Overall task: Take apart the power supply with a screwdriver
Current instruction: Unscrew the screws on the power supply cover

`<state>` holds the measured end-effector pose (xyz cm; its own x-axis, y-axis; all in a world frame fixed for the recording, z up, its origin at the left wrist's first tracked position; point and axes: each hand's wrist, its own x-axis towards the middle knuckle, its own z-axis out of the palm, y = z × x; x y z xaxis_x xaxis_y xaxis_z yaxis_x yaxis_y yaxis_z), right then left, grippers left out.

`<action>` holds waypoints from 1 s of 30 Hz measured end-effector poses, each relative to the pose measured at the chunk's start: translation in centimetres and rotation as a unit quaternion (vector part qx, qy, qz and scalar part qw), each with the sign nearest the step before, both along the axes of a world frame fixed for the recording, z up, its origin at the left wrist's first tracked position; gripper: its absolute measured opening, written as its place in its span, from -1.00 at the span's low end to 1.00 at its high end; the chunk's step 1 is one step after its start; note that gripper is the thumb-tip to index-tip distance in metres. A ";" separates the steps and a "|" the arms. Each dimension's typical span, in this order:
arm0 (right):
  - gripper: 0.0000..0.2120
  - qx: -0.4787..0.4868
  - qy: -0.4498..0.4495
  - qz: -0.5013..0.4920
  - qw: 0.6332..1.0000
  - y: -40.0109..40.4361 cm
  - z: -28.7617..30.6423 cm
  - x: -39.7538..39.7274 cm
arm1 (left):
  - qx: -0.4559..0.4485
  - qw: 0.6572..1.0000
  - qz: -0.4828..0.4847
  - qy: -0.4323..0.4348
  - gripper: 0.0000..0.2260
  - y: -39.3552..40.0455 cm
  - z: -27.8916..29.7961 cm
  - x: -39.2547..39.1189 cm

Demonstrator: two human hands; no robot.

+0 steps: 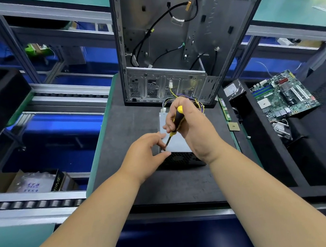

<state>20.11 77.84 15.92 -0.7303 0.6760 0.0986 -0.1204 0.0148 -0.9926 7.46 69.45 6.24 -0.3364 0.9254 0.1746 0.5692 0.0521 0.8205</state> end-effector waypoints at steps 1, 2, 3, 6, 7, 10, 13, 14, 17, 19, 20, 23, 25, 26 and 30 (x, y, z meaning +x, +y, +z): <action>-0.75 -0.010 0.010 0.001 1.000 0.1 0.0 -0.1 | -0.003 1.000 0.002 -0.006 -0.80 0.1 0.0 0.0; -0.75 -0.016 0.013 0.003 1.000 0.2 0.0 -0.1 | -0.005 1.000 0.002 -0.011 -0.79 0.2 0.0 -0.1; -0.76 -0.020 0.013 0.005 1.000 0.4 0.0 -0.1 | -0.007 1.000 0.001 -0.013 -0.77 0.3 0.0 -0.1; -0.79 -0.035 0.008 0.000 0.999 0.8 0.1 0.0 | -0.011 1.000 0.001 -0.016 -0.76 0.4 0.1 -0.2; -0.79 -0.041 0.010 -0.005 0.999 0.9 0.1 0.0 | -0.012 1.000 0.000 -0.018 -0.76 0.4 0.1 -0.3; -0.77 -0.062 0.020 -0.009 0.998 1.0 0.3 0.1 | -0.016 1.000 -0.005 -0.019 -0.74 0.5 0.0 -0.4; -0.73 -0.050 0.014 0.015 0.999 1.1 0.5 0.1 | -0.016 1.000 -0.005 -0.019 -0.71 0.6 -0.1 -0.4; -0.72 -0.045 0.012 0.023 0.999 1.0 0.5 0.0 | -0.014 1.000 -0.006 -0.017 -0.71 0.6 -0.2 -0.4; -0.69 -0.048 0.017 0.025 0.998 0.8 0.4 -0.6 | -0.004 1.000 -0.008 -0.015 -0.71 0.4 -0.3 -0.3; -0.68 -0.053 0.028 0.021 0.998 0.6 0.3 -1.2 | -0.002 1.000 -0.009 -0.014 -0.72 0.4 -0.2 -0.3; -0.68 -0.053 0.033 0.025 0.998 0.5 0.2 -1.4 | -0.002 1.000 -0.010 -0.014 -0.72 0.4 -0.1 -0.3; -0.69 -0.053 0.030 0.046 0.997 0.4 0.3 -1.8 | 0.002 1.000 -0.013 -0.015 -0.73 0.4 -0.1 -0.3; -0.70 -0.057 0.019 0.053 0.997 0.6 0.4 -1.8 | -0.001 1.000 -0.009 -0.027 -0.74 0.5 -0.2 -0.3; -0.71 -0.061 0.017 0.054 0.997 0.8 0.6 -1.8 | -0.003 0.999 -0.005 -0.034 -0.75 0.4 -0.3 -0.3; -0.81 -0.083 0.013 0.045 0.995 0.9 0.6 -1.8 | -0.007 1.000 0.000 -0.028 -0.76 0.5 -0.3 -0.3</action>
<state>18.27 78.71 16.51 -0.7877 0.6160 0.0110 -0.1400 -0.1616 -0.9769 7.15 69.90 5.92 -0.3454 0.9277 0.1416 0.5219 0.0645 0.8505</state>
